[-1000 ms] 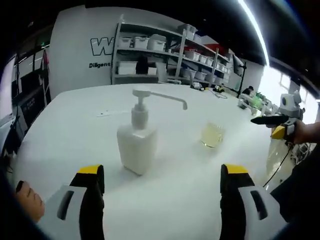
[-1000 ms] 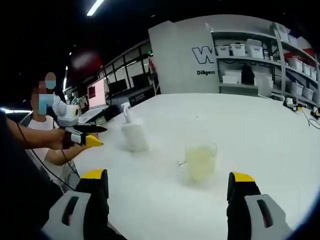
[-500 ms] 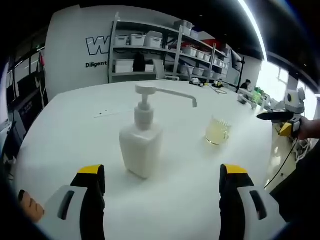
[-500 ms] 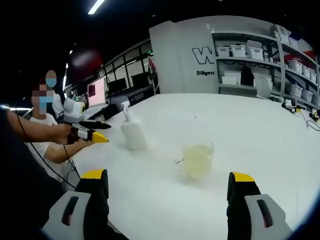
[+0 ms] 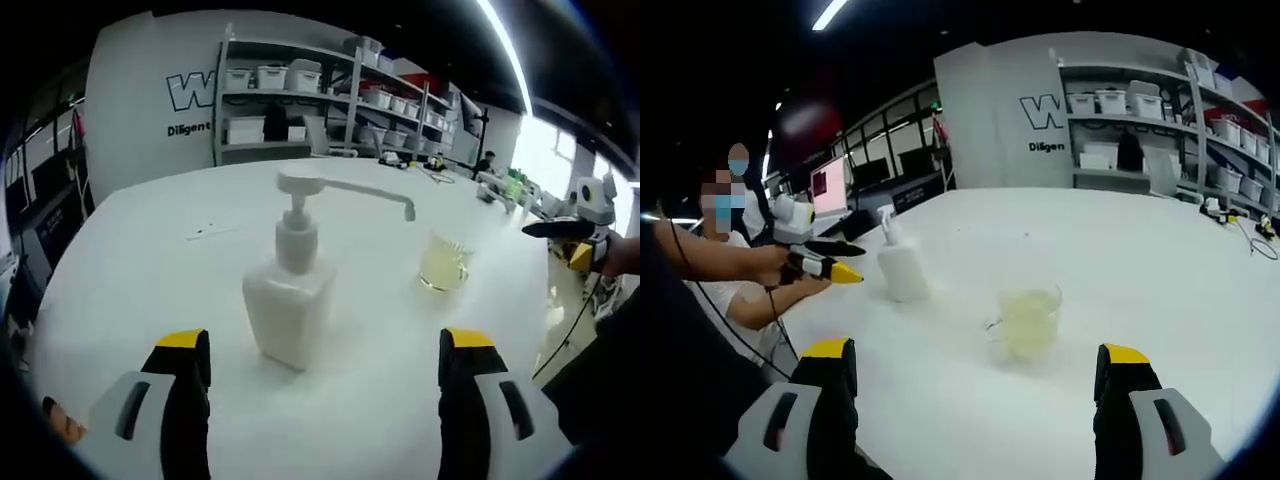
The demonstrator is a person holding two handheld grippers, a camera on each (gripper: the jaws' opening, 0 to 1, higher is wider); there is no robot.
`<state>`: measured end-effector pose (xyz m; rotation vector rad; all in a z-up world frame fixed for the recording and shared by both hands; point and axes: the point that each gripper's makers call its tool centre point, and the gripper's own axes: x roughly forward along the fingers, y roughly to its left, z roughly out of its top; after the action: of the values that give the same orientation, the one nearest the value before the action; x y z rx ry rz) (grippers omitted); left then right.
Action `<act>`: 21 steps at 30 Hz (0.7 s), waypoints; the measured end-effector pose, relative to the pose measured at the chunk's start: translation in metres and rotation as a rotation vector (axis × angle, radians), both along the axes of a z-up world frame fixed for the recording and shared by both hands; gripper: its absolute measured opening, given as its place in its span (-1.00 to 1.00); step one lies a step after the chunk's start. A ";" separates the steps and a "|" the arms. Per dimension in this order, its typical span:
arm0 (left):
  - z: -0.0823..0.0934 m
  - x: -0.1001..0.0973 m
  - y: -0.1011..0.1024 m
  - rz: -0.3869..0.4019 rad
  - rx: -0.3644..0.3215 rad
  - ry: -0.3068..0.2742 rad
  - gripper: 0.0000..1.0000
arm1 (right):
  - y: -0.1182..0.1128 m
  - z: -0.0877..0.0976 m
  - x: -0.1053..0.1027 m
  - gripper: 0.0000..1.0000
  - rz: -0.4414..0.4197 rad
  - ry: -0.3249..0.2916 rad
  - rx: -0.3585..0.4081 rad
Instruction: Hold the bottle steady, press the pump all the way down and release, and repeat the specified number of times to dispense into the cup
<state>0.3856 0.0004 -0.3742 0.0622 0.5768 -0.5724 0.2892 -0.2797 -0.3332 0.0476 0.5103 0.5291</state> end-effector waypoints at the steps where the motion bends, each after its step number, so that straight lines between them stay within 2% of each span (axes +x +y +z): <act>1: 0.000 0.001 0.000 0.000 0.002 -0.001 0.85 | 0.000 0.000 0.000 0.99 0.002 -0.003 -0.002; 4: -0.001 0.003 -0.002 -0.006 0.003 0.001 0.85 | -0.001 0.000 0.001 0.99 0.000 -0.004 -0.005; 8: -0.005 0.008 0.000 -0.021 0.044 0.002 0.83 | -0.002 0.001 0.001 0.99 0.002 -0.005 -0.006; 21: -0.003 0.017 0.002 -0.037 0.070 -0.018 0.73 | -0.004 0.003 0.001 0.99 0.001 -0.010 -0.011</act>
<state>0.4031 0.0023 -0.3773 0.1447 0.5790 -0.5871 0.2900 -0.2840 -0.3305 0.0344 0.5037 0.5278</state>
